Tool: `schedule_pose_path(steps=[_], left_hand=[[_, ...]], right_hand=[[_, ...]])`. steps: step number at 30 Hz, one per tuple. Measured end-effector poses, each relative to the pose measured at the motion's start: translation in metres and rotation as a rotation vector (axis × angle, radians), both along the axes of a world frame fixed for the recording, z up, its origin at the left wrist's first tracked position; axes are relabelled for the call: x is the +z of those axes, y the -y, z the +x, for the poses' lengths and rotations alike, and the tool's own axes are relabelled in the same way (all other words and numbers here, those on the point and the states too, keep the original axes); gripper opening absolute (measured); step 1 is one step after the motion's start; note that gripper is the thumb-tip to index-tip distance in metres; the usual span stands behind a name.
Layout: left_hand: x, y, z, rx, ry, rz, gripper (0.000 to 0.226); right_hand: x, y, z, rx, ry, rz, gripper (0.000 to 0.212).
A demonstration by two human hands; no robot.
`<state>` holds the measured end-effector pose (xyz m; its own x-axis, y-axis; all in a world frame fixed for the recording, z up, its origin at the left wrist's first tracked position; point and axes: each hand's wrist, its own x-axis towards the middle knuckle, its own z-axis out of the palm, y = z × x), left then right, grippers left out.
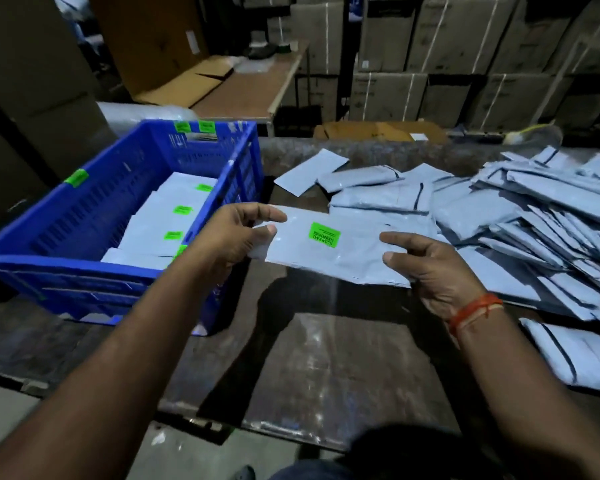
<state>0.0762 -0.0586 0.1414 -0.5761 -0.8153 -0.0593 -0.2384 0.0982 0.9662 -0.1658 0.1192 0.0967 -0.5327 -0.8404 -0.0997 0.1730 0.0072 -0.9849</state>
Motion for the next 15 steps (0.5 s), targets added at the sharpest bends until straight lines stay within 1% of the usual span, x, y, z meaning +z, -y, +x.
schedule_pose_path(steps=[4,6,9,12,15], left_hand=[[0.031,0.037,0.035,0.008,0.001,0.001,0.019],[0.04,0.056,0.056,0.027,0.011,-0.001,0.02],[0.049,0.086,0.09,0.034,0.033,-0.003,0.021],[0.053,0.125,0.129,-0.006,0.074,0.008,0.023],[0.053,0.165,0.165,-0.036,0.127,0.007,0.024]], right_hand=[[0.029,0.04,0.021,0.081,-0.019,-0.043,0.036],[0.043,0.058,0.039,0.107,-0.024,-0.064,0.036],[0.058,0.086,0.068,0.144,-0.082,-0.079,0.034],[0.068,0.114,0.102,0.178,-0.144,-0.031,0.032],[0.071,0.142,0.137,0.164,-0.148,0.011,0.03]])
